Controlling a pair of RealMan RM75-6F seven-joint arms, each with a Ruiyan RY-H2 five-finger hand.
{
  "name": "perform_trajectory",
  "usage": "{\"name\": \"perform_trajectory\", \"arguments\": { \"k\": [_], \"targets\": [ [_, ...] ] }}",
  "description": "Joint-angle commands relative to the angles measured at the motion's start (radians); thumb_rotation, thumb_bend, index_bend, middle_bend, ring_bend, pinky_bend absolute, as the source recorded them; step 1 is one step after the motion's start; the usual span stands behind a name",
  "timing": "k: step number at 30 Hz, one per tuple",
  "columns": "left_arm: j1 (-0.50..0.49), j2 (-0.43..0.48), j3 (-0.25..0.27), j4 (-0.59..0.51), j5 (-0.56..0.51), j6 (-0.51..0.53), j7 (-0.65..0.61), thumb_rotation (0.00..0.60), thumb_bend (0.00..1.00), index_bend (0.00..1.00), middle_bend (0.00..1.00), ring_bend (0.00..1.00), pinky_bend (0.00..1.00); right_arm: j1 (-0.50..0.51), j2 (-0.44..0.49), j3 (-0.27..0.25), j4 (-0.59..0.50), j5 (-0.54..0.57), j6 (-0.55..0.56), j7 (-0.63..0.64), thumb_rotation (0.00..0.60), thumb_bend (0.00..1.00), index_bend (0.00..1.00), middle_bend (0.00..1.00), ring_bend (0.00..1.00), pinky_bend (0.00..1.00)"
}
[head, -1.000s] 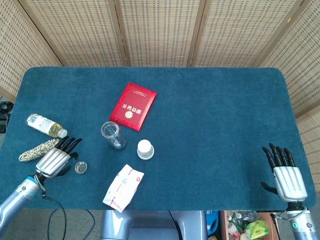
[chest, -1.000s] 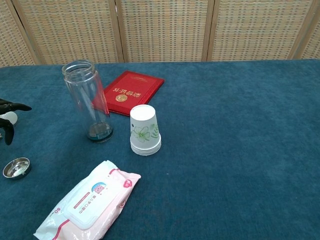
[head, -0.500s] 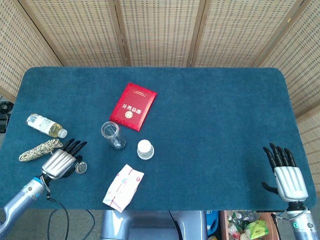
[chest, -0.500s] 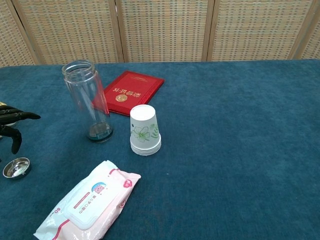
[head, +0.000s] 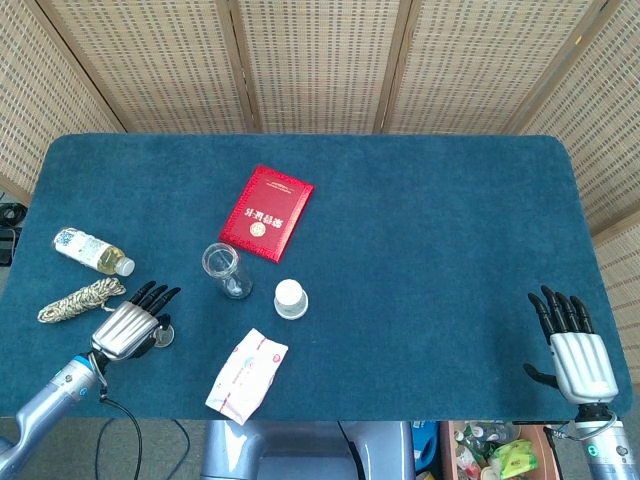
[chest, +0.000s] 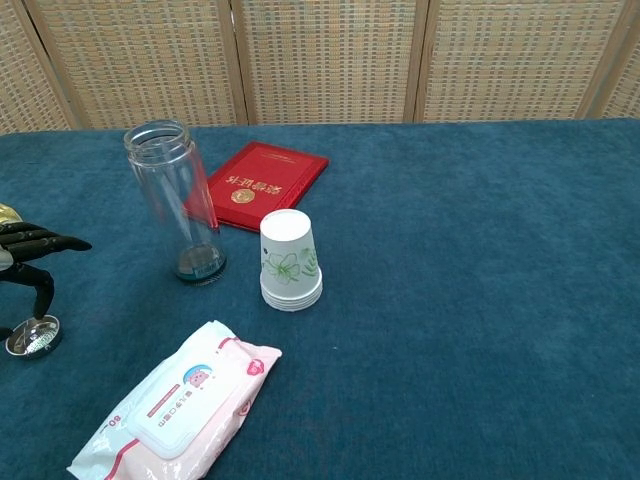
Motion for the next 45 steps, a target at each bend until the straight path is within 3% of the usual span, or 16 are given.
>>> {"name": "perform_trajectory", "arguments": {
  "k": [1, 32, 45],
  "targets": [
    [-0.002, -0.005, 0.002, 0.003, -0.005, -0.004, 0.001, 0.600, 0.41, 0.47, 0.00, 0.00, 0.00, 0.000, 0.000, 0.000, 0.000, -0.001, 0.000, 0.001, 0.600, 0.02, 0.02, 0.00, 0.00, 0.00],
    [-0.007, -0.069, 0.014, 0.074, -0.029, 0.010, -0.003, 0.600, 0.45, 0.58, 0.00, 0.00, 0.00, -0.003, 0.005, 0.001, -0.005, -0.012, 0.012, 0.021, 0.600, 0.02, 0.02, 0.00, 0.00, 0.00],
    [-0.011, -0.055, 0.005, 0.059, -0.038, 0.029, -0.005, 0.600, 0.46, 0.62, 0.00, 0.00, 0.00, -0.003, 0.005, 0.000, -0.007, -0.016, 0.015, 0.025, 0.600, 0.02, 0.02, 0.00, 0.00, 0.00]
  ]
}}
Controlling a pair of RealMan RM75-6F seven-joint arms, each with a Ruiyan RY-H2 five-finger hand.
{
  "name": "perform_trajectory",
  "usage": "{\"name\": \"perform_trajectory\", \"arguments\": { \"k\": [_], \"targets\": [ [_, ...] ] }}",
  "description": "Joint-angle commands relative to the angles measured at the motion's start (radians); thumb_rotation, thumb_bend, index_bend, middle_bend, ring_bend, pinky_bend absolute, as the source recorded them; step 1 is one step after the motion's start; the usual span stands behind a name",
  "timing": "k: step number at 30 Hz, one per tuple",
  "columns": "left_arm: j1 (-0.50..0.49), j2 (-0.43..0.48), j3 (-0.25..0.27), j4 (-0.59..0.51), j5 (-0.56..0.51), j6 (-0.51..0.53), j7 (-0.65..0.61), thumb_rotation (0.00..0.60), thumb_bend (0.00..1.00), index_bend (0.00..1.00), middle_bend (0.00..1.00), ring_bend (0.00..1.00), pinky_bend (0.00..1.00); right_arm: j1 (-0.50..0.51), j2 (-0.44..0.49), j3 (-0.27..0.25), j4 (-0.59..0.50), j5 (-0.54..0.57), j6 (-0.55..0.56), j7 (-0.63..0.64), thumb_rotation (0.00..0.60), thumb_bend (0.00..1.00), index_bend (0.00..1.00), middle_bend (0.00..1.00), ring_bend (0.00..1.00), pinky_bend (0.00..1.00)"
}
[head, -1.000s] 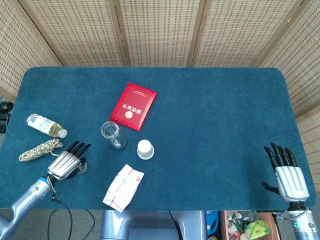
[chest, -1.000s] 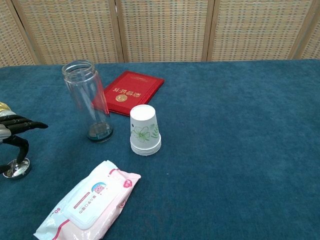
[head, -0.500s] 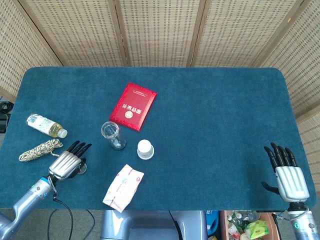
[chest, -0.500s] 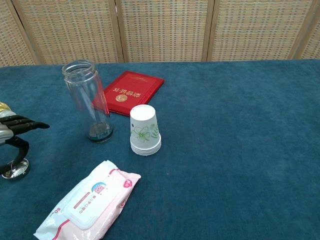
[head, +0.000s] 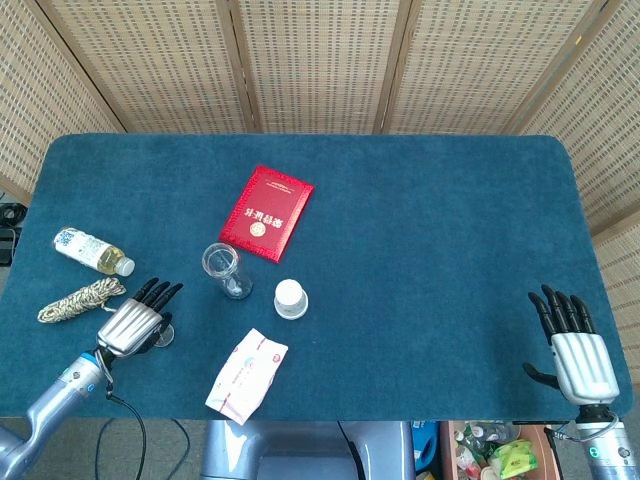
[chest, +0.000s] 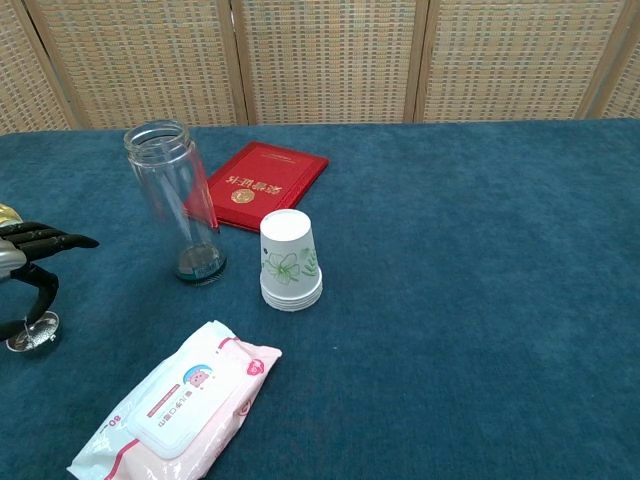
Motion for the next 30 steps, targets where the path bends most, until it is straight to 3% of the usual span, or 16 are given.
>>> {"name": "perform_trajectory", "arguments": {
  "k": [1, 16, 30],
  "targets": [
    [0.000, 0.009, -0.002, -0.008, -0.002, 0.006, 0.003, 0.600, 0.46, 0.62, 0.00, 0.00, 0.00, 0.000, 0.000, 0.000, -0.001, -0.001, 0.000, 0.000, 0.600, 0.02, 0.02, 0.00, 0.00, 0.00],
    [-0.003, 0.110, -0.031, -0.135, 0.006, 0.077, 0.030, 0.600, 0.46, 0.63, 0.00, 0.00, 0.00, 0.001, 0.001, 0.000, -0.003, 0.003, -0.004, 0.000, 0.600, 0.02, 0.02, 0.00, 0.00, 0.00],
    [-0.053, 0.317, -0.132, -0.436, -0.029, 0.107, 0.064, 0.600, 0.46, 0.63, 0.00, 0.00, 0.00, 0.001, 0.006, -0.002, -0.011, 0.001, -0.007, 0.004, 0.600, 0.02, 0.02, 0.00, 0.00, 0.00]
  ]
}}
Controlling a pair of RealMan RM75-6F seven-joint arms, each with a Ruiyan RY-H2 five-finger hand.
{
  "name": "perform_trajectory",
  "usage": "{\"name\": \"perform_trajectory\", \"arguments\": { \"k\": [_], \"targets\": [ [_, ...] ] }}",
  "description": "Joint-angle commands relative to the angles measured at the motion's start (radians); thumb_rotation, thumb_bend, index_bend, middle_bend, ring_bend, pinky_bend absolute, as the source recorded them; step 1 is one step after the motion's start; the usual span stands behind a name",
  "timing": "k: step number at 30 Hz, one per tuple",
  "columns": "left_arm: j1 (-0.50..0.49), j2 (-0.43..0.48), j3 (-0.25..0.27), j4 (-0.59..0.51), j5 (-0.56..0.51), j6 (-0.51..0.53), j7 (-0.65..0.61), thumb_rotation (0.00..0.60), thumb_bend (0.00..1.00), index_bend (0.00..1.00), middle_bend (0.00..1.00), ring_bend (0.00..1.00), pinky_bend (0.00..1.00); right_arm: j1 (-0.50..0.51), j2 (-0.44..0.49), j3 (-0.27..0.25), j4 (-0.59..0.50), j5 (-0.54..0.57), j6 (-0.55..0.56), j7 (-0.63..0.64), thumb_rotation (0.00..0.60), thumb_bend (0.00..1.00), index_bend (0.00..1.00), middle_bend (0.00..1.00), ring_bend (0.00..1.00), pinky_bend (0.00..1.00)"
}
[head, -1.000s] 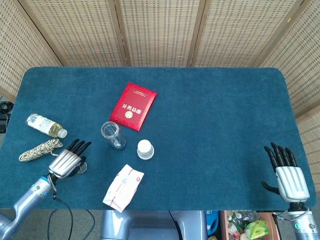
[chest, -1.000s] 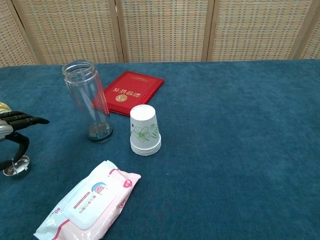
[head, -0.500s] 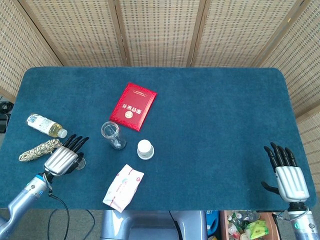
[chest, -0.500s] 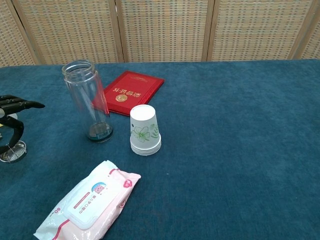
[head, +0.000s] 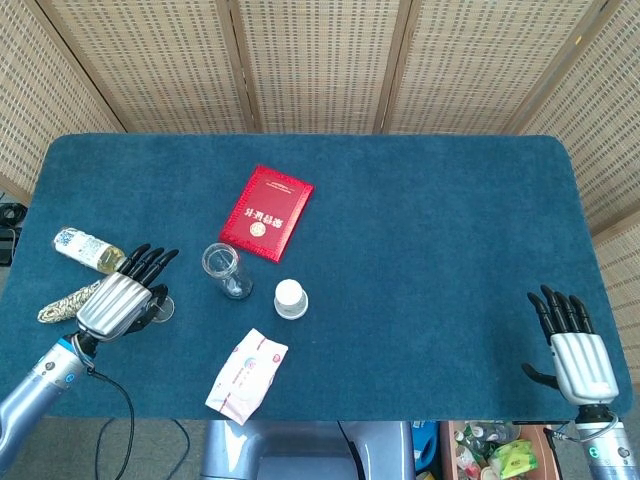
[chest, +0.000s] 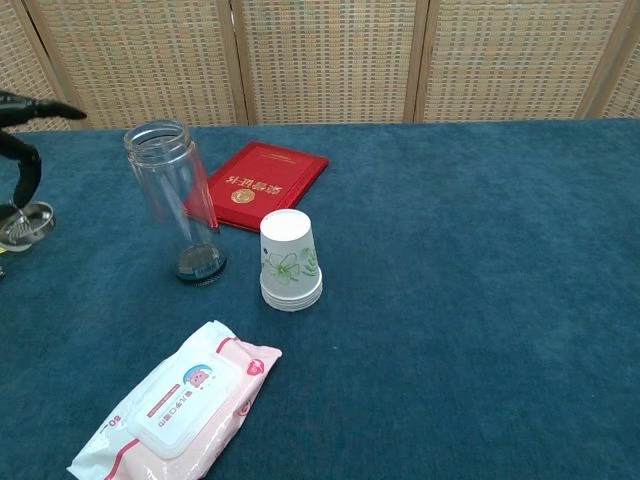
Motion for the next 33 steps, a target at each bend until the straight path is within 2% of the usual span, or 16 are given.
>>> {"name": "perform_trajectory", "arguments": {
  "k": [1, 9, 11, 17, 21, 27, 33],
  "targets": [
    [-0.027, 0.055, -0.043, -0.074, -0.026, -0.007, 0.019, 0.600, 0.46, 0.63, 0.00, 0.00, 0.00, 0.000, 0.001, -0.001, -0.001, 0.000, -0.001, 0.000, 0.600, 0.02, 0.02, 0.00, 0.00, 0.00],
    [-0.107, 0.124, -0.137, -0.204, -0.124, -0.092, 0.105, 0.600, 0.46, 0.63, 0.00, 0.00, 0.00, 0.002, 0.001, 0.000, 0.003, 0.004, -0.008, 0.014, 0.600, 0.02, 0.02, 0.00, 0.00, 0.00],
    [-0.142, 0.129, -0.168, -0.236, -0.172, -0.133, 0.150, 0.600, 0.46, 0.63, 0.00, 0.00, 0.00, 0.004, -0.001, -0.003, 0.004, 0.004, -0.015, 0.016, 0.600, 0.02, 0.02, 0.00, 0.00, 0.00],
    [-0.207, 0.111, -0.222, -0.288, -0.306, -0.196, 0.245, 0.600, 0.46, 0.63, 0.00, 0.00, 0.00, 0.006, -0.002, -0.004, 0.008, 0.006, -0.021, 0.023, 0.600, 0.02, 0.02, 0.00, 0.00, 0.00],
    [-0.238, 0.094, -0.238, -0.293, -0.373, -0.216, 0.297, 0.600, 0.46, 0.63, 0.00, 0.00, 0.00, 0.006, 0.000, -0.001, 0.011, 0.014, -0.024, 0.036, 0.600, 0.02, 0.02, 0.00, 0.00, 0.00],
    [-0.278, 0.057, -0.235, -0.280, -0.458, -0.241, 0.367, 0.600, 0.46, 0.64, 0.00, 0.00, 0.00, 0.005, 0.006, 0.003, 0.015, 0.021, -0.023, 0.059, 0.600, 0.02, 0.02, 0.00, 0.00, 0.00],
    [-0.295, 0.027, -0.227, -0.260, -0.496, -0.240, 0.400, 0.600, 0.46, 0.64, 0.00, 0.00, 0.00, 0.004, 0.010, 0.005, 0.019, 0.025, -0.024, 0.074, 0.600, 0.02, 0.02, 0.00, 0.00, 0.00]
  ]
}}
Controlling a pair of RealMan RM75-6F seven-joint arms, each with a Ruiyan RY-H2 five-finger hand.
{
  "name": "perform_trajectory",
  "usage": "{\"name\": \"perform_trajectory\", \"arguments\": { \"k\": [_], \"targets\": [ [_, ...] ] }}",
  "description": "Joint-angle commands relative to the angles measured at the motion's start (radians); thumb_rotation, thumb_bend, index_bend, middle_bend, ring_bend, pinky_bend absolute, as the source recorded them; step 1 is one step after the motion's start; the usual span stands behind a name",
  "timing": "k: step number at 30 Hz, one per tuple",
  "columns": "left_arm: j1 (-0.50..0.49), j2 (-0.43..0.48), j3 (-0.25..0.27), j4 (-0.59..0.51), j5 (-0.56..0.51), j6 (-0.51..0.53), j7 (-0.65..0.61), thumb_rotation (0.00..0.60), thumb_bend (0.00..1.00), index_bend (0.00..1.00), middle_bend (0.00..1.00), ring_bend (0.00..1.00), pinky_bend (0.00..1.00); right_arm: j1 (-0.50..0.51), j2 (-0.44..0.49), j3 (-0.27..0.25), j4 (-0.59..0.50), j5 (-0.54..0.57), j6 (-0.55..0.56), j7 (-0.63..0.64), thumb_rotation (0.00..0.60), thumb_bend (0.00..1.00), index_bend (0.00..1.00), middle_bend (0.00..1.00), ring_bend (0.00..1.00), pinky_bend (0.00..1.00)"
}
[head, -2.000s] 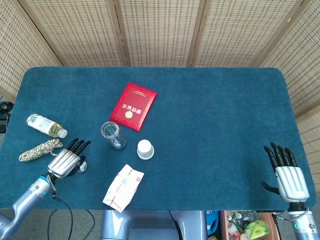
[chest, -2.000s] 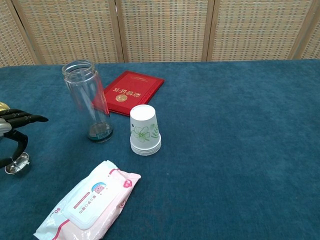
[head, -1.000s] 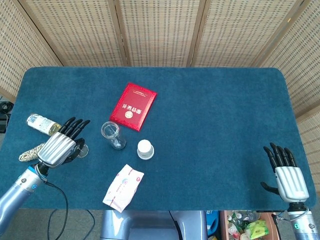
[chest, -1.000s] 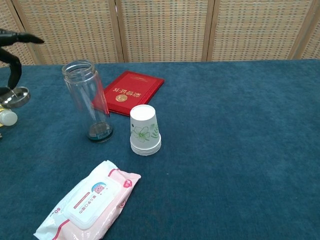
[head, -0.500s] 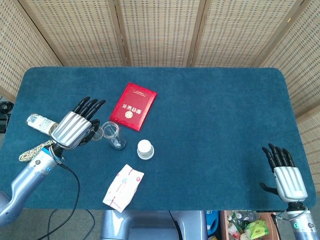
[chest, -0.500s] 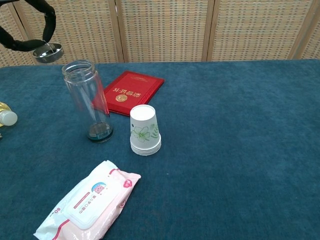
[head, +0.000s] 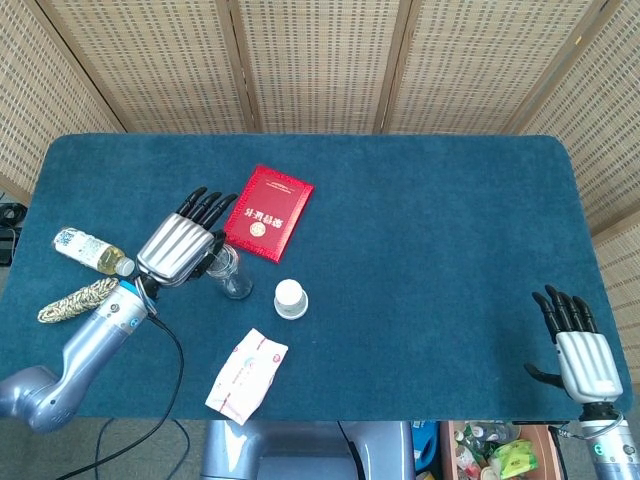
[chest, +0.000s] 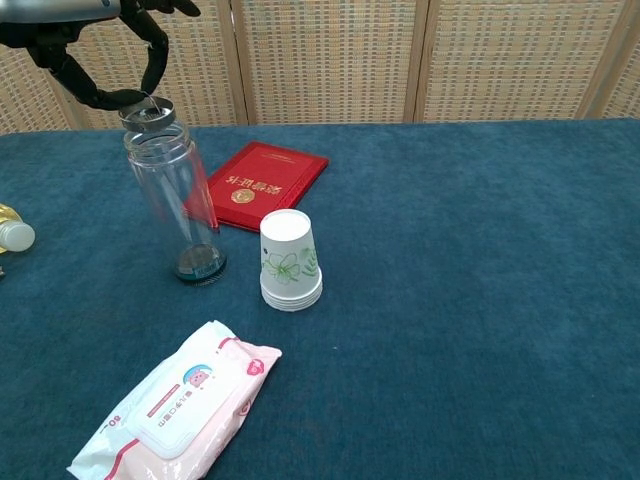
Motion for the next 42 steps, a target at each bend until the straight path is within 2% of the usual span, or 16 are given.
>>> {"name": "perform_trajectory", "arguments": {
  "k": [1, 38, 40, 42],
  "targets": [
    [-0.008, -0.012, 0.004, 0.008, -0.017, 0.003, 0.010, 0.600, 0.46, 0.64, 0.00, 0.00, 0.00, 0.000, 0.001, 0.000, 0.001, 0.001, -0.001, 0.003, 0.600, 0.02, 0.02, 0.00, 0.00, 0.00],
    [-0.055, -0.092, 0.053, 0.076, -0.085, 0.036, 0.046, 0.600, 0.46, 0.64, 0.00, 0.00, 0.00, 0.002, 0.002, 0.001, 0.005, 0.009, -0.009, 0.012, 0.600, 0.02, 0.02, 0.00, 0.00, 0.00],
    [-0.055, -0.092, 0.057, 0.077, -0.085, 0.036, 0.048, 0.600, 0.46, 0.63, 0.00, 0.00, 0.00, 0.001, 0.002, 0.000, 0.005, 0.008, -0.008, 0.011, 0.600, 0.02, 0.02, 0.00, 0.00, 0.00],
    [-0.055, -0.093, 0.059, 0.078, -0.085, 0.038, 0.050, 0.600, 0.46, 0.55, 0.00, 0.00, 0.00, 0.001, 0.002, 0.001, 0.005, 0.008, -0.007, 0.012, 0.600, 0.02, 0.02, 0.00, 0.00, 0.00]
  ]
}}
